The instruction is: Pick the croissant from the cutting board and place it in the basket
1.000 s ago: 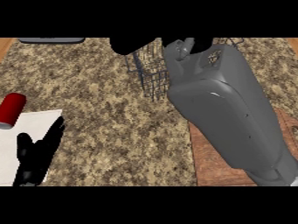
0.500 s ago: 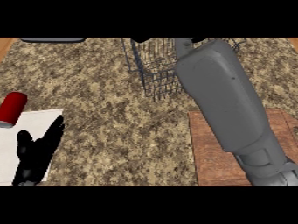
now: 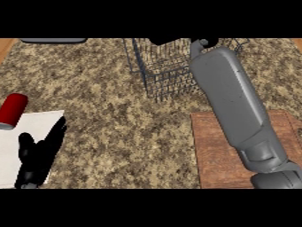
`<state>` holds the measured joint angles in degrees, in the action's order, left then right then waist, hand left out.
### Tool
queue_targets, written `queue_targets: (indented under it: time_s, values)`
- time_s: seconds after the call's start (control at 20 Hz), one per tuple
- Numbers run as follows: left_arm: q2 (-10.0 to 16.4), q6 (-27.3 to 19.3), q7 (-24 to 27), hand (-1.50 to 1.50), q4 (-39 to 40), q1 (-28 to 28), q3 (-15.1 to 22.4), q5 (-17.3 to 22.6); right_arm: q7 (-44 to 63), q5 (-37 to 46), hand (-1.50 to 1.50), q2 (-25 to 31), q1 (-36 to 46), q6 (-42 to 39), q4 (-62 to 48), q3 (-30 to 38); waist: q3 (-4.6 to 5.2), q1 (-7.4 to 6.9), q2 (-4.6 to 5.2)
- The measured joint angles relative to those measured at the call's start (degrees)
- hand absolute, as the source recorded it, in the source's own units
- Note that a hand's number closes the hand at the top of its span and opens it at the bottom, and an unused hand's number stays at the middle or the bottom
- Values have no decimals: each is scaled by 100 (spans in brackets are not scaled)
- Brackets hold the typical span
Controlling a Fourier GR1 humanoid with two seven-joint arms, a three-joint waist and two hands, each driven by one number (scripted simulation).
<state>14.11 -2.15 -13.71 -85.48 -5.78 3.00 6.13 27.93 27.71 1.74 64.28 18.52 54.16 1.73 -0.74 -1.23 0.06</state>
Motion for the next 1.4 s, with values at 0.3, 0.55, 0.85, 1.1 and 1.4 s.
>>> queue_targets:
  time_s: [0.3, 0.55, 0.85, 1.1, 1.4]
  values:
    - [-28, -29, 24, 0, -18, -43, -19, -53, -31, 635, -150, 379, -128, 80, -650, -249, 5, 31, -8]
    - [-51, -14, -81, 0, -48, -24, -5, -85, -485, 755, -150, 661, -164, -70, -921, -287, 3, 40, -15]
    - [26, 96, -7, 0, -52, -103, -122, -71, -900, 579, -150, 912, -166, -115, -932, -23, 2, 58, -29]
    - [-6, 95, 5, 0, -78, -150, -169, -71, -860, 297, -150, 1098, -189, -96, -692, 334, 8, 94, -41]
    - [-41, 104, 55, 0, -55, -198, -231, -68, -647, 20, -150, 1541, -561, -206, -174, 711, -1, 165, -69]
